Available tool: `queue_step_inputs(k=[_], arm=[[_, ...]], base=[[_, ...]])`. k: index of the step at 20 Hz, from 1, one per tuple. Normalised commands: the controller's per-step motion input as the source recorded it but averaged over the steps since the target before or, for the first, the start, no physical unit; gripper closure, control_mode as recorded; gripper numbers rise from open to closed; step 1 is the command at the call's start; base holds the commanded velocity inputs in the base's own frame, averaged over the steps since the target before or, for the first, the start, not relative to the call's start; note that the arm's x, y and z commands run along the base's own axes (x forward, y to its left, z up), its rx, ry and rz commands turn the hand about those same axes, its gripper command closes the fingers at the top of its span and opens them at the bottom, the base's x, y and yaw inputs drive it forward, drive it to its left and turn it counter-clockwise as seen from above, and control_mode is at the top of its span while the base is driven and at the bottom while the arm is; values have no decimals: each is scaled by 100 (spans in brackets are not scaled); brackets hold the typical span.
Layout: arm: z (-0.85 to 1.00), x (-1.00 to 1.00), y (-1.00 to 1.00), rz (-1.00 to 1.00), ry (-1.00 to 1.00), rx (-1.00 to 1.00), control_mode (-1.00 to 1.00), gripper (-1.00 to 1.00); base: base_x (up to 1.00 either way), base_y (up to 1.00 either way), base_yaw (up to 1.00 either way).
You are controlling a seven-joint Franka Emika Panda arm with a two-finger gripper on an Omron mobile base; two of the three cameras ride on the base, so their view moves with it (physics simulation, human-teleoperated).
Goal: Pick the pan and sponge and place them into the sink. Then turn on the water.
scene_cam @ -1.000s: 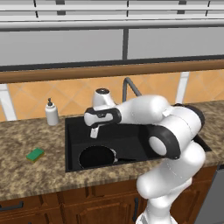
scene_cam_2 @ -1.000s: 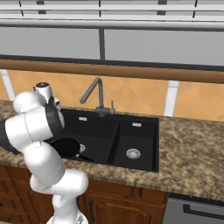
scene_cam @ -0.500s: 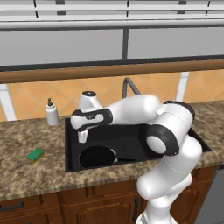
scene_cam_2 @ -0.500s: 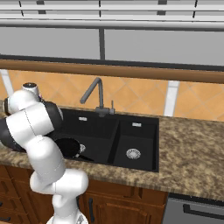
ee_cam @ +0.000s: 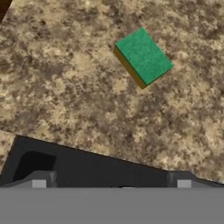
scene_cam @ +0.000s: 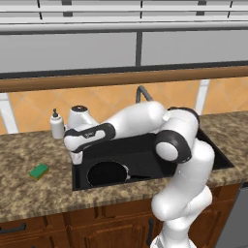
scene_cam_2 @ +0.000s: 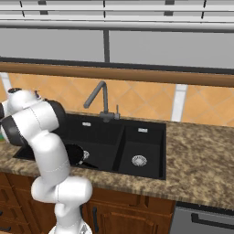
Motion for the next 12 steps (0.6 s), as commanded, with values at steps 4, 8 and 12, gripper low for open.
queue_step_inputs(k=[4, 8, 12], arm=[[0, -5, 67, 12, 0, -5, -100, -100], [0, -5, 40, 3, 0, -10, -100, -100], [0, -5, 18, 4, 0, -5, -100, -100]], base=[[0, 0, 0], [0, 0, 0], [0, 0, 0]])
